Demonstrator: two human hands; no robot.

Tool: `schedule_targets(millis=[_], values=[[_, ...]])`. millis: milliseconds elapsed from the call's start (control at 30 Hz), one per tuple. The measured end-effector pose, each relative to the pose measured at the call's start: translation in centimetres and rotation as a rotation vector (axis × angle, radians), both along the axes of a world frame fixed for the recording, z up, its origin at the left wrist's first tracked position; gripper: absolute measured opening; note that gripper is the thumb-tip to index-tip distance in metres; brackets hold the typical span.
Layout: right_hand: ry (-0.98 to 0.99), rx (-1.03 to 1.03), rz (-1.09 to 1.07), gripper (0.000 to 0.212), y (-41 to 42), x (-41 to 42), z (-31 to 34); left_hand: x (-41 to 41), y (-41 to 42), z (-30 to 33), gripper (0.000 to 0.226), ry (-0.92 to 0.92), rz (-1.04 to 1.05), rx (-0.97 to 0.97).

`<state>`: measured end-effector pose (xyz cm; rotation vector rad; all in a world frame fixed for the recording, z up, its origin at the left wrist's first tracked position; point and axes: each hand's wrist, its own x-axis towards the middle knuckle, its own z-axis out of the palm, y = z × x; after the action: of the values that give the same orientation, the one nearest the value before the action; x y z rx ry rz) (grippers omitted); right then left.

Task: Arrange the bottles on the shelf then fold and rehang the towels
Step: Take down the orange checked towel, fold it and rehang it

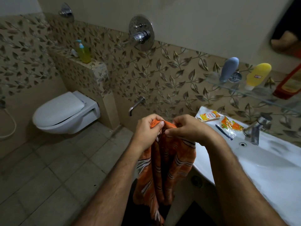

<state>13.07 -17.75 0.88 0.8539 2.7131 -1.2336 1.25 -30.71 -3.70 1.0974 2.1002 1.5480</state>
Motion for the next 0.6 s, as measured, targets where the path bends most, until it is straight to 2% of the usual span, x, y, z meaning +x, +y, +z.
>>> schedule_targets(millis=[133, 233, 333, 433, 533, 600], values=[[0.030, -0.158, 0.004, 0.036, -0.8, 0.3, 0.1, -0.9, -0.3, 0.2, 0.008, 0.053, 0.032, 0.008], [-0.017, -0.275, 0.009, 0.040, -0.8, 0.9, 0.3, -2.3, -0.5, -0.1, 0.013, 0.085, 0.120, 0.011], [-0.013, -0.329, 0.024, 0.050, -0.6, 1.7, 0.7, -4.1, -1.2, -0.3, 0.015, 0.104, 0.207, 0.010], [0.132, -0.347, -0.029, 0.028, -0.4, 1.6, 1.2, -4.7, -1.4, -0.7, 0.011, 0.051, 0.179, -0.052], [0.311, -0.279, -0.082, 0.025, -1.0, 0.6, 1.7, -4.4, -1.7, -1.2, 0.011, -0.080, 0.102, -0.047], [0.359, -0.215, -0.084, 0.025, -1.6, -0.3, 1.8, -4.2, -2.1, -1.0, 0.019, -0.171, 0.029, -0.016]])
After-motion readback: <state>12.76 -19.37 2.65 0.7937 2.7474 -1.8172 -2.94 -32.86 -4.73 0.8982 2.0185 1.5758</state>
